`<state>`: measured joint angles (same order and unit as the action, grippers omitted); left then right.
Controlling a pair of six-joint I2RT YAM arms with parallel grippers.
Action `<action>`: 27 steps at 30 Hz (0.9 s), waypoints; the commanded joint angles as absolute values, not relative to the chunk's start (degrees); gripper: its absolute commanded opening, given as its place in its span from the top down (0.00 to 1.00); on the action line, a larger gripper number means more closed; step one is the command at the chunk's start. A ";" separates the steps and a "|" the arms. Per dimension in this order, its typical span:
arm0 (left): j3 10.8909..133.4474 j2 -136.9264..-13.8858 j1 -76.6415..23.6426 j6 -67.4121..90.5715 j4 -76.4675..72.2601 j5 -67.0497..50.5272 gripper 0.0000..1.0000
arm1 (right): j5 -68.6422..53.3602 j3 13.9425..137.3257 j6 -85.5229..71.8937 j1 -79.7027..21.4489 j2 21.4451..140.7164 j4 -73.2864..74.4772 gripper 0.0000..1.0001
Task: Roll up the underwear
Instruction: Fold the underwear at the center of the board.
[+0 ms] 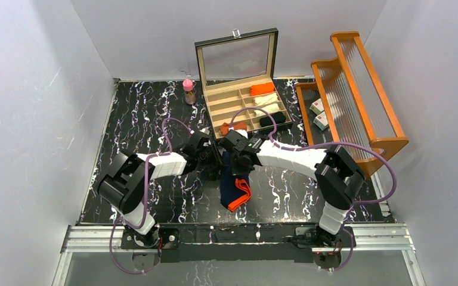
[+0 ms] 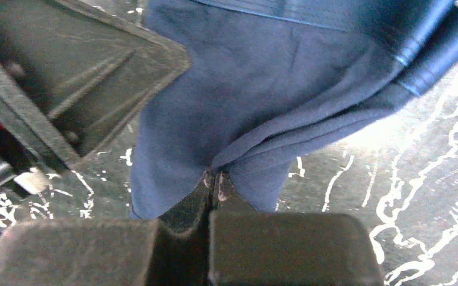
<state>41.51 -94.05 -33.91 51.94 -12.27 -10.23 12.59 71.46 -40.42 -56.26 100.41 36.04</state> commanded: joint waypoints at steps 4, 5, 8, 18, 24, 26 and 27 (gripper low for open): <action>36.42 -89.93 -33.84 56.17 -14.73 -7.43 0.77 | 8.19 74.21 -41.55 -56.88 101.27 30.83 0.99; 35.94 -89.62 -33.83 56.62 -15.37 -7.16 0.77 | 7.65 74.47 -41.38 -57.02 101.49 30.61 0.99; 35.37 -89.26 -33.84 57.11 -15.47 -6.65 0.79 | 6.21 74.39 -40.73 -57.58 101.62 29.20 0.99; 34.64 -87.21 -33.76 57.33 -13.27 -4.40 0.79 | 8.89 79.52 -38.73 -61.04 108.26 35.19 0.99; 34.18 -81.96 -33.50 56.34 -6.80 1.76 0.73 | 13.17 78.03 -38.59 -62.69 108.06 36.31 0.99; 33.75 -79.78 -33.27 56.19 -5.35 2.69 0.71 | 14.45 76.37 -39.07 -62.70 106.16 35.58 0.99; 33.57 -78.49 -33.20 55.92 -4.60 3.04 0.70 | 15.49 74.70 -39.25 -62.44 104.28 34.85 0.99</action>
